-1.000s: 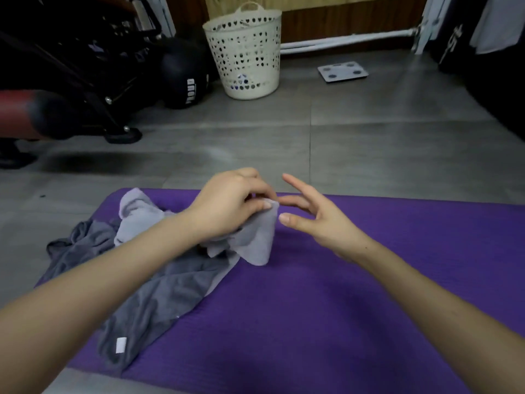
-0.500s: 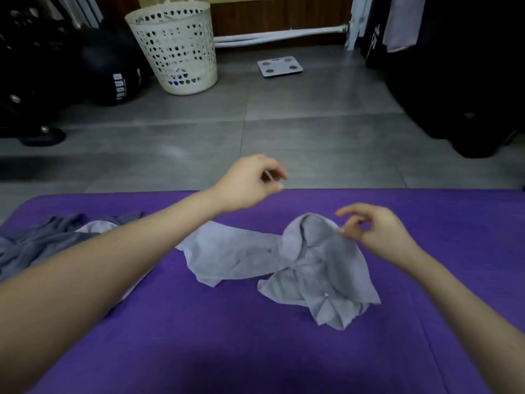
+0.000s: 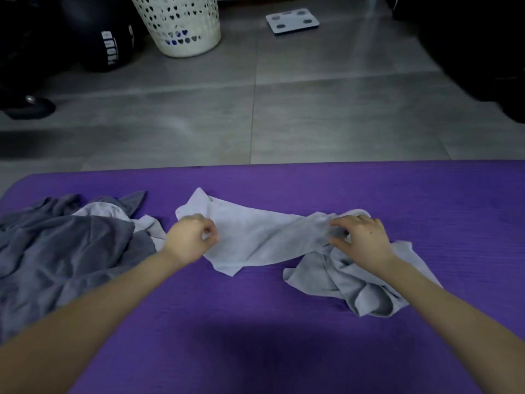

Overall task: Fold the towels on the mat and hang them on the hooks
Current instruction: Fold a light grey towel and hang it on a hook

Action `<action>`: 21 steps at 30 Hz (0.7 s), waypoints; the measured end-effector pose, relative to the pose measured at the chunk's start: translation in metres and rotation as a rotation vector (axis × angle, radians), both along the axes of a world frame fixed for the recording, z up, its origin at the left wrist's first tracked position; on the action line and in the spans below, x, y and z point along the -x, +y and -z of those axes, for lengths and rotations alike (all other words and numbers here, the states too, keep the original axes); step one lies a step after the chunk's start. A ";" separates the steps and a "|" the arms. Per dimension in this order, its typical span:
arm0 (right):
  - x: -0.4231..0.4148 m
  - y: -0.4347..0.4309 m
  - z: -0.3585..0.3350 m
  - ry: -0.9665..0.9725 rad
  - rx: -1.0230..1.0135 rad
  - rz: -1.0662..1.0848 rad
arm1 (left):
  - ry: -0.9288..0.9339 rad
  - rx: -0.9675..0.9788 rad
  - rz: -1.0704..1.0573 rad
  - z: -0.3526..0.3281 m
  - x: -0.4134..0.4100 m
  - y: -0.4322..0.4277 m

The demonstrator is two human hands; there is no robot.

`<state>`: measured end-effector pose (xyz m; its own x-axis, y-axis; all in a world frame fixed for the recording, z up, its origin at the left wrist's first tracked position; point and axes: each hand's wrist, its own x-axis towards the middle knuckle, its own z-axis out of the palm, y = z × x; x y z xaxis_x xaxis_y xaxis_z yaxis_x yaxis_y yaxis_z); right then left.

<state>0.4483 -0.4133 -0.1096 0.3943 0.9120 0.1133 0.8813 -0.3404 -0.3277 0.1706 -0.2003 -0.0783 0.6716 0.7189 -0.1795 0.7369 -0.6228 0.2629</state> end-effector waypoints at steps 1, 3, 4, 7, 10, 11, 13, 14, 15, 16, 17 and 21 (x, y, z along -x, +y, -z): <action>0.001 0.004 0.007 -0.025 0.012 -0.032 | -0.012 0.013 0.031 0.018 0.003 -0.002; 0.003 0.011 0.019 -0.071 0.075 -0.060 | -0.029 0.039 0.112 0.050 0.008 -0.012; 0.003 0.015 0.024 -0.093 0.111 -0.063 | -0.036 0.019 0.165 0.063 0.009 -0.018; -0.001 0.021 0.038 -0.151 0.237 -0.053 | -0.047 -0.065 0.316 0.094 0.010 -0.033; -0.003 0.021 0.051 -0.221 0.258 -0.060 | -0.133 -0.071 0.314 0.108 0.009 -0.029; -0.004 0.019 0.052 -0.227 0.229 -0.057 | -0.184 -0.060 0.289 0.107 0.009 -0.025; -0.005 0.014 0.046 -0.199 0.110 -0.011 | -0.296 -0.001 0.185 0.096 0.007 -0.019; -0.005 0.013 0.039 -0.151 0.033 0.024 | -0.344 0.062 0.099 0.086 0.007 -0.015; -0.005 0.012 0.030 -0.085 -0.049 0.062 | -0.391 0.156 0.019 0.074 0.007 -0.009; -0.008 0.011 0.021 0.006 -0.103 0.089 | -0.442 0.287 -0.032 0.059 0.007 -0.002; -0.010 0.012 0.008 0.124 -0.122 0.099 | -0.486 0.419 -0.051 0.041 0.006 0.005; -0.017 0.024 -0.040 0.655 -0.153 0.105 | -0.611 0.583 -0.042 -0.020 -0.011 0.029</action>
